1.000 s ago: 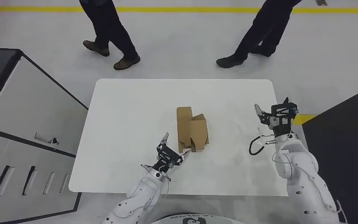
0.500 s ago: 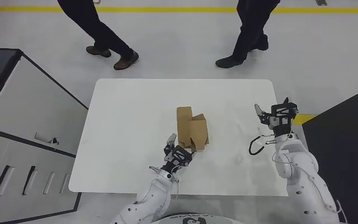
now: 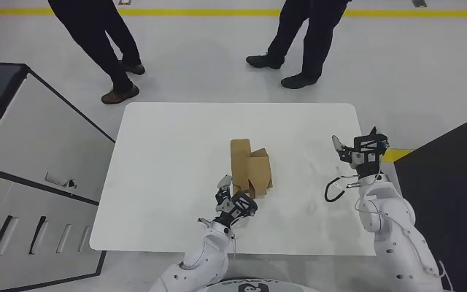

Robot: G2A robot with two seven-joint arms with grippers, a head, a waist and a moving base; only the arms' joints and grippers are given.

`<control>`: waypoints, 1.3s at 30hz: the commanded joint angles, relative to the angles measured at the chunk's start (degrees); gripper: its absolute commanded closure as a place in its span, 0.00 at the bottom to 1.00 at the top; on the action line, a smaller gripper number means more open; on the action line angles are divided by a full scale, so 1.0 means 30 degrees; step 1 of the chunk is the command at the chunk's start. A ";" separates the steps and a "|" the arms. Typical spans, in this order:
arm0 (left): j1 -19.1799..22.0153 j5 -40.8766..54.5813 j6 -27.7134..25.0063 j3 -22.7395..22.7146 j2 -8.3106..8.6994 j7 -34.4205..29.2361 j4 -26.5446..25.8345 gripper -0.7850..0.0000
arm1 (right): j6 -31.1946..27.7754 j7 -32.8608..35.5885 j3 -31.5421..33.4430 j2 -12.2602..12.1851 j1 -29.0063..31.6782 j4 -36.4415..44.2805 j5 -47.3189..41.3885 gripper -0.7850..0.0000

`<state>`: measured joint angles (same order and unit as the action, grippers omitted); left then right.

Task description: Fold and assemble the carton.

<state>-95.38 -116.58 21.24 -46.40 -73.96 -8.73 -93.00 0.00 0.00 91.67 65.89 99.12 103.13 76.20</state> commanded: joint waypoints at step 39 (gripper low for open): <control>0.2690 -0.0738 0.2708 0.1686 -0.2199 -0.2020 0.4399 0.58 | 0.0000 0.0000 0.0000 0.0000 0.0000 0.0000 0.0000 0.00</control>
<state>-87.45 -118.64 29.09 -41.34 -80.42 -14.56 -80.04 0.00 0.00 91.67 65.89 99.12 103.13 76.20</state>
